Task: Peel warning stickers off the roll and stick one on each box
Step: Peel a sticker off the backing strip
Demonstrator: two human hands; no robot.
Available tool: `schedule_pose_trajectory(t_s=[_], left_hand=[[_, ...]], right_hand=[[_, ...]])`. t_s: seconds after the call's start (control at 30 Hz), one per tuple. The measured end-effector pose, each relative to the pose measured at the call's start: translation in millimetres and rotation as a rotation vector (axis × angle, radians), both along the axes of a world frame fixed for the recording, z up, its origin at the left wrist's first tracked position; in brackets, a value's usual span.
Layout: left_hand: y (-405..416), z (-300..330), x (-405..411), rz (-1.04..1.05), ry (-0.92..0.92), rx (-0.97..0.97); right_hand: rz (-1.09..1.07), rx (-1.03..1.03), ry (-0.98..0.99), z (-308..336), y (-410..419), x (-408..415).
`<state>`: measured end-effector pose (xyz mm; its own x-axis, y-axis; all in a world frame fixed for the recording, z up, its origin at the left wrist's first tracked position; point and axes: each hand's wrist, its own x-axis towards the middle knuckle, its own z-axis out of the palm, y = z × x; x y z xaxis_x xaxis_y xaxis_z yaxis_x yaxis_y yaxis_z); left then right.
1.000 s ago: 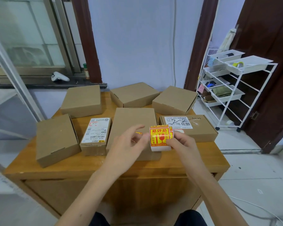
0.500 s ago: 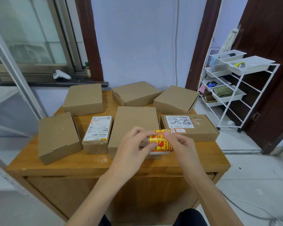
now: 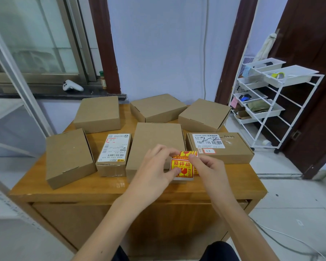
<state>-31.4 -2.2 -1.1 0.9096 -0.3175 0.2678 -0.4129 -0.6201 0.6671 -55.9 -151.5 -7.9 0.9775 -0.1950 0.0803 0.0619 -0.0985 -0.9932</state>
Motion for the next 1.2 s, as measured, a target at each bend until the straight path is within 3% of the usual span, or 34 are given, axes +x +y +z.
schedule_pose_trajectory(t_s=[0.2,0.57,0.73,0.83,1.03,1.2], left_hand=[[3,-1,-3,0.032,-0.081,0.053],[5,9,7,-0.02,0.103,0.127],[6,5,1,-0.102,-0.013,0.075],[10,-2,-1,-0.226,-0.119,0.158],[13,3,3,-0.119,-0.141,0.036],[14,3,2,-0.119,-0.136,0.113]], right_hand=[[-0.034,0.049,0.022,0,1,-1],[-0.007,-0.092,0.027,-6,1,1],[-0.022,0.036,0.056,-2,1,0],[-0.034,0.148,0.148,-2,-2,2],[0.258,0.162,0.069,1,-6,-5],[0.267,0.064,0.016,0,-6,-6]])
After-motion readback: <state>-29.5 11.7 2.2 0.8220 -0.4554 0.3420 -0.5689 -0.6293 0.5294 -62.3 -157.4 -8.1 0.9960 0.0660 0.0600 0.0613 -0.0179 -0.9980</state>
